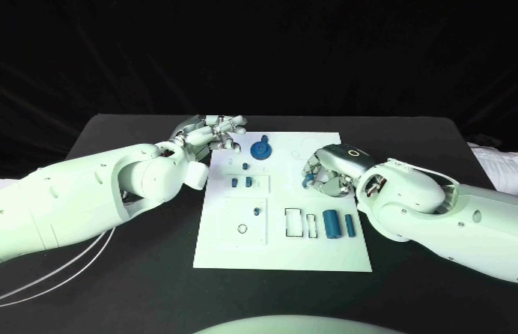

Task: Assemble the parts on the task board

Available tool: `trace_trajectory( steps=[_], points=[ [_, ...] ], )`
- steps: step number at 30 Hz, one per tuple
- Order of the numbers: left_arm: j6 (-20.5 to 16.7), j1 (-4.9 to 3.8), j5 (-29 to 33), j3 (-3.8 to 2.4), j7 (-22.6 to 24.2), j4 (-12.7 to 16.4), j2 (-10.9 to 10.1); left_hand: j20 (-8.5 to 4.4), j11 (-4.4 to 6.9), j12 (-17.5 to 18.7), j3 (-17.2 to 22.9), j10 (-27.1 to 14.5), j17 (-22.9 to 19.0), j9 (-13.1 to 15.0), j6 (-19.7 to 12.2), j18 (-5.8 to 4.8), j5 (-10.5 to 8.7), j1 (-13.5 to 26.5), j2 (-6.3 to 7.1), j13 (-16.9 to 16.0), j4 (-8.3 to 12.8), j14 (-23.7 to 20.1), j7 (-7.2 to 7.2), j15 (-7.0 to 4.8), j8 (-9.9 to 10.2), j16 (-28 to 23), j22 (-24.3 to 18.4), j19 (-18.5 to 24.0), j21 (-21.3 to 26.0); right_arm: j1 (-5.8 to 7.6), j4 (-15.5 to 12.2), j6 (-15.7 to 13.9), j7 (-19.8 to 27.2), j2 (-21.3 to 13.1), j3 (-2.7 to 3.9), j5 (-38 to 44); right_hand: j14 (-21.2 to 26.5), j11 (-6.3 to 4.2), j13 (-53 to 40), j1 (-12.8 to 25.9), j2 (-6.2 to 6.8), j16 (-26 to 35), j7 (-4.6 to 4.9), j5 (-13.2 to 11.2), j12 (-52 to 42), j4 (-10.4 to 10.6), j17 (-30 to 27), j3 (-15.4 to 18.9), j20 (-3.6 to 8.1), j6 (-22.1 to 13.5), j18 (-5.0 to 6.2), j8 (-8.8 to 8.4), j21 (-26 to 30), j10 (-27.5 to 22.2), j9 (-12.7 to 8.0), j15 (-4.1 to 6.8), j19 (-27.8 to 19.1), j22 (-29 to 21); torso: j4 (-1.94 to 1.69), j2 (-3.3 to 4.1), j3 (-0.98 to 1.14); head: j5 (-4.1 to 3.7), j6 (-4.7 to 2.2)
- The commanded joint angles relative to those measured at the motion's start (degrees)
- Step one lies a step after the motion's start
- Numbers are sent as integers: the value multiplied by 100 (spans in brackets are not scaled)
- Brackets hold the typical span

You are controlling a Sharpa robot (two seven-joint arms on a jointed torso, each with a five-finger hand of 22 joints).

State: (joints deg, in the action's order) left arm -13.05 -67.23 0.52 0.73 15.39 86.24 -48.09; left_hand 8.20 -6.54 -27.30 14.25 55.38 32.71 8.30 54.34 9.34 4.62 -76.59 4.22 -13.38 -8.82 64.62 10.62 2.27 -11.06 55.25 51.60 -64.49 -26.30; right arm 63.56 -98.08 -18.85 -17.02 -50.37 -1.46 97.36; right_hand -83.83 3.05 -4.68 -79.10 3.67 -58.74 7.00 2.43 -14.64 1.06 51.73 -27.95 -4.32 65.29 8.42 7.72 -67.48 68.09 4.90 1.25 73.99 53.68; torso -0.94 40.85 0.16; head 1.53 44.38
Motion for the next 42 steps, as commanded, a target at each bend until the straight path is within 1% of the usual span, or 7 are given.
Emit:
trace_trajectory(
  steps=[1,12,19,24,29,35,42],
  points=[
    [125,0,-22,-4,-15,11,3,-6,-4,-34,-45,-49,-11,-8,-52,107,25,-48,-25,-9,2,-28,8,0,-41,26,-8,-47,32,6,-85,-646,28,-35,9,-207,-99,-8,48,157,24,-41,-36,35,50,89,14,36,6,50,-119,40,-29,22,67,44,54,5,-2,7,-3,3,-1],
    [159,0,-38,-4,-74,-11,27,-5,-7,-38,-55,-68,-13,-10,-63,107,25,-61,-26,-7,5,-35,11,2,-45,27,-12,-47,38,32,-441,-577,133,-126,32,-1019,-105,-10,50,357,91,-92,-44,41,96,256,64,164,16,2,-124,34,-48,26,69,49,62,27,11,-1,-5,5,-3],
    [174,0,-40,-4,-73,-13,66,-5,-7,-38,-55,-68,-13,-10,-63,107,25,-61,-26,-7,5,-35,11,2,-45,27,-12,-47,38,-4,-536,-437,299,96,18,-1276,-107,-7,53,347,100,-105,-39,48,116,256,77,177,16,-23,-124,26,-49,3,66,47,61,26,6,-4,-18,-12,-5],
    [176,0,-40,-4,-69,-12,91,-5,-7,-38,-55,-68,-13,-10,-63,107,25,-61,-26,-7,5,-35,11,2,-45,27,-12,-47,38,-107,-628,-268,412,327,-1,-1196,-104,-2,55,305,90,-100,-32,54,138,236,67,175,14,-45,-122,20,-43,-22,65,44,54,14,-9,3,-8,3,-4],
    [170,0,-40,-4,-58,-8,110,-5,-7,-38,-55,-68,-13,-10,-63,107,25,-61,-26,-7,5,-35,11,2,-45,27,-12,-47,38,-230,-583,-118,499,552,-16,-949,-103,1,55,277,81,-109,-28,58,149,220,76,171,12,-52,-123,20,-46,-31,65,41,54,18,-6,-4,-20,16,-13],
    [165,0,-41,-4,-59,-3,126,-5,-7,-38,-55,-68,-13,-10,-63,107,25,-61,-26,-7,5,-35,11,2,-45,27,-12,-47,38,-362,-459,74,582,804,-45,-743,-103,2,54,254,71,-115,-26,62,153,208,81,167,11,-54,-123,22,-50,-32,66,40,55,23,-2,-1,-3,59,11],
    [168,0,-41,-4,-55,-4,143,-3,-9,-42,-59,-77,-15,-11,-69,107,26,-71,-31,-7,7,-39,12,4,-48,27,-16,-47,42,-446,-263,235,614,1023,-66,-571,-104,6,54,235,60,-124,-20,70,161,197,90,163,10,-60,-124,21,-54,-37,67,38,58,29,-2,-1,-4,89,27]
  ],
)
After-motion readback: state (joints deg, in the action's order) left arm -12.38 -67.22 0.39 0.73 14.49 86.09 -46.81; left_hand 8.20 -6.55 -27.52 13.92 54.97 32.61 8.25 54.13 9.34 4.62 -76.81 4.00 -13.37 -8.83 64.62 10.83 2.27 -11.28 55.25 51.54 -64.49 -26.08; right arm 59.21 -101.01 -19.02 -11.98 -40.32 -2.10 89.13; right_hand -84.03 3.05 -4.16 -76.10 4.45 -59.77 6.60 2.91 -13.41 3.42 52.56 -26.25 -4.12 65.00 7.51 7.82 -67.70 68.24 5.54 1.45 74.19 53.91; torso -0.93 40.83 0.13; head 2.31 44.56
